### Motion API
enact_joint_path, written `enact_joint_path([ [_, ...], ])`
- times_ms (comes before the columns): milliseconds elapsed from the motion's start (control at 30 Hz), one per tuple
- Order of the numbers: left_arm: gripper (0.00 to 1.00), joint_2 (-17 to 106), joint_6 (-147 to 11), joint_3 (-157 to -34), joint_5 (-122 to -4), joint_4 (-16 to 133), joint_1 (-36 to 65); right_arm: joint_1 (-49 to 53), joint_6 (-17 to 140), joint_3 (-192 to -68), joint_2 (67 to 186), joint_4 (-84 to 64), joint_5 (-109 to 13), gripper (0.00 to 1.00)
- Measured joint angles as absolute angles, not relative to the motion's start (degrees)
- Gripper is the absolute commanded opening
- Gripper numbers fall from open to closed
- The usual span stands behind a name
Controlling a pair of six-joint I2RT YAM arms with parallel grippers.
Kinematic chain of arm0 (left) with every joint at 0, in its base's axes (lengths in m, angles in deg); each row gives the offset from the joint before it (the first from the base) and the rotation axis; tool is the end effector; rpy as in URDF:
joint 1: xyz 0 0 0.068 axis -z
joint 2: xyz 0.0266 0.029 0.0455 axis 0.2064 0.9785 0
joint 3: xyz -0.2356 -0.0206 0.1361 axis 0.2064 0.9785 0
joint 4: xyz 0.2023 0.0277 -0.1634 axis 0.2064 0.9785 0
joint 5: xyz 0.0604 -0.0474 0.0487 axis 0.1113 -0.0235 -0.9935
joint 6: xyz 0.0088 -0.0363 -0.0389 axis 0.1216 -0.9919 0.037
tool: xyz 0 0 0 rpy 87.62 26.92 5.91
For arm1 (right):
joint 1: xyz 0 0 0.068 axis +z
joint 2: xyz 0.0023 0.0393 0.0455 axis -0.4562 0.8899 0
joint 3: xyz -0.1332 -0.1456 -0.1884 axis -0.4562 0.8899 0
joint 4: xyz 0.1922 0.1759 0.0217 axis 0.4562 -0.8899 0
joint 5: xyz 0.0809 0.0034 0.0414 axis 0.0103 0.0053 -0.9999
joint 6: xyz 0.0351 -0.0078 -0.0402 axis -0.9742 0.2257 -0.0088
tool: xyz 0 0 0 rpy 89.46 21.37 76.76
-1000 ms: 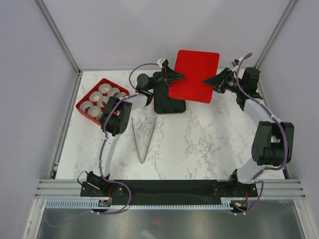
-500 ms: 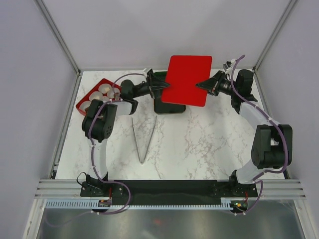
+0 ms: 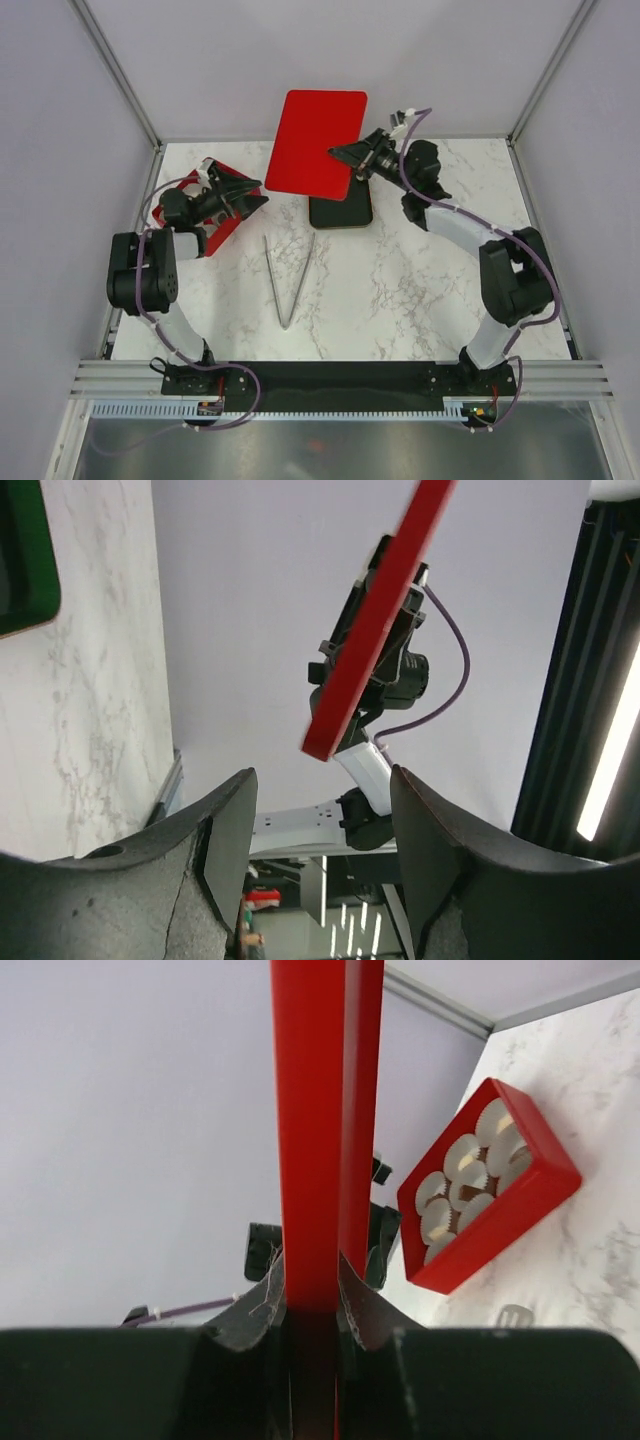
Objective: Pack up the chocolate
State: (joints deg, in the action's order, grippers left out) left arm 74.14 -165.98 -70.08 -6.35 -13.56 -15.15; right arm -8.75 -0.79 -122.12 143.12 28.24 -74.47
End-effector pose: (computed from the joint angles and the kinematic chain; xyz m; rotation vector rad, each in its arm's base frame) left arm 0.3563 -0.0121 0.2165 -0.5302 1.8321 -2.1040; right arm 0.3729 0.1452 0.3197 0.1710 1.6855 1.6229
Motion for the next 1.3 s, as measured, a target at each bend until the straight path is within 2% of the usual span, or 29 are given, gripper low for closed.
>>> enact_joint_path([
  [133,0.66,66.0,-156.0,-65.0,-5.4,-7.5,-21.2,-0.9,-2.7,-123.7,149.4,33.5,-64.9,0.00],
  [267,0.77,53.7,-137.4,-65.7,-10.1,16.5,-23.6,4.4,-3.7,-127.4,157.2,37.8,-55.0,0.00],
  [367,0.78,46.3,-126.2,-67.8,-16.7,31.5,-23.5,6.7,-4.8,-129.8,161.8,41.5,-49.7,0.00],
  [500,0.79,39.4,-118.6,-68.1,-24.7,42.5,-23.5,9.4,-7.8,-134.8,168.2,47.8,-44.4,0.00],
  [700,0.82,37.0,-114.9,-65.7,-32.6,49.5,-23.5,12.1,-13.0,-139.9,174.6,55.2,-40.3,0.00],
  [933,0.81,39.6,-114.9,-64.7,-32.8,45.7,-23.5,14.1,-16.6,-140.1,175.9,58.4,-39.9,0.00],
  [1033,0.77,39.4,-114.9,-64.7,-33.0,43.9,-23.5,14.6,-17.5,-140.1,175.9,59.6,-40.0,0.00],
  [1133,0.67,39.2,-114.8,-64.7,-33.0,43.5,-23.6,15.1,-17.8,-139.8,175.9,60.1,-40.5,0.02],
  [1300,0.44,39.2,-115.4,-64.8,-32.7,43.3,-25.0,15.4,-18.0,-138.2,175.9,59.6,-42.2,0.06],
])
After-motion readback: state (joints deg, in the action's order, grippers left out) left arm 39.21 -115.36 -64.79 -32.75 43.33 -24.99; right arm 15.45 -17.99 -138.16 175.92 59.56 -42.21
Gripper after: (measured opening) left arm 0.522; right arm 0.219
